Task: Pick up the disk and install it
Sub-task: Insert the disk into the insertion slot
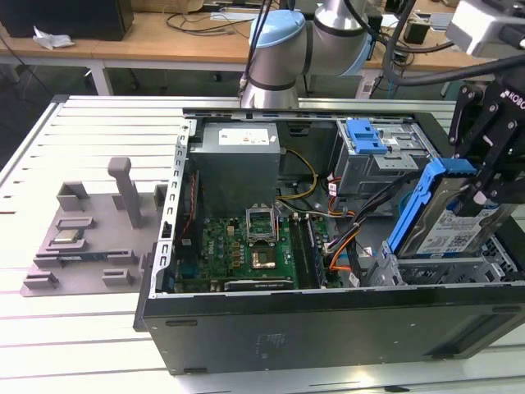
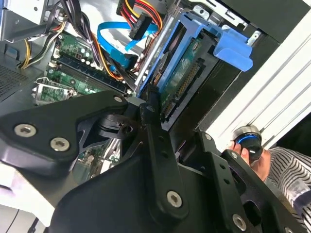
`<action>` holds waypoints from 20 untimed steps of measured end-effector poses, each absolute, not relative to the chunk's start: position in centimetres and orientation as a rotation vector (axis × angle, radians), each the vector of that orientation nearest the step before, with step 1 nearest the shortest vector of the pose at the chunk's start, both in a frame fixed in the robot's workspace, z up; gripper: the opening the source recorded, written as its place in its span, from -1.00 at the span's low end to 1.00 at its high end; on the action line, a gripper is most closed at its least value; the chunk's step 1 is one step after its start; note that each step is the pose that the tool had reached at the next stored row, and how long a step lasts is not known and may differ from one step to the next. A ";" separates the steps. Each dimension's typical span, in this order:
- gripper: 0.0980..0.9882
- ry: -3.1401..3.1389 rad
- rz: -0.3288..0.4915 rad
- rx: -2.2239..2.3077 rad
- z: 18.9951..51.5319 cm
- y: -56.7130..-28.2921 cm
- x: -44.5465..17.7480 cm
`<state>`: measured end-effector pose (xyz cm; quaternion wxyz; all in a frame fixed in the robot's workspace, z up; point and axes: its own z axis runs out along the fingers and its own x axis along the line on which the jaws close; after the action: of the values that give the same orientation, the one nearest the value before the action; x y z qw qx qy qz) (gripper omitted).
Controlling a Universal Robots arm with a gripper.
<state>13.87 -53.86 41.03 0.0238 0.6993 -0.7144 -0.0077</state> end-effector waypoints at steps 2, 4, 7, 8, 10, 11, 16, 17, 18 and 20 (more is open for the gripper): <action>-0.41 -2.211 -0.024 2.164 40.6 -53.9 13.9; -0.41 -2.211 -0.024 2.164 40.1 -53.9 13.9; -0.41 -2.211 -0.024 2.164 39.7 -53.9 13.9; -0.41 -2.211 -0.024 2.164 39.7 -53.9 13.9; -0.41 -2.211 -0.024 2.164 39.7 -53.9 13.9; -0.41 -2.211 -0.024 2.164 39.7 -53.9 13.9; -0.24 -2.211 -0.024 2.164 39.7 -53.9 13.9; -0.24 -2.211 -0.024 2.164 39.7 -53.9 13.9; -0.24 -2.211 -0.024 2.164 39.7 -53.9 13.9; -0.42 -2.211 -0.024 2.164 39.7 -53.9 13.9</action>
<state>13.87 -53.86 39.69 0.0238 0.6993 -0.7144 -0.0077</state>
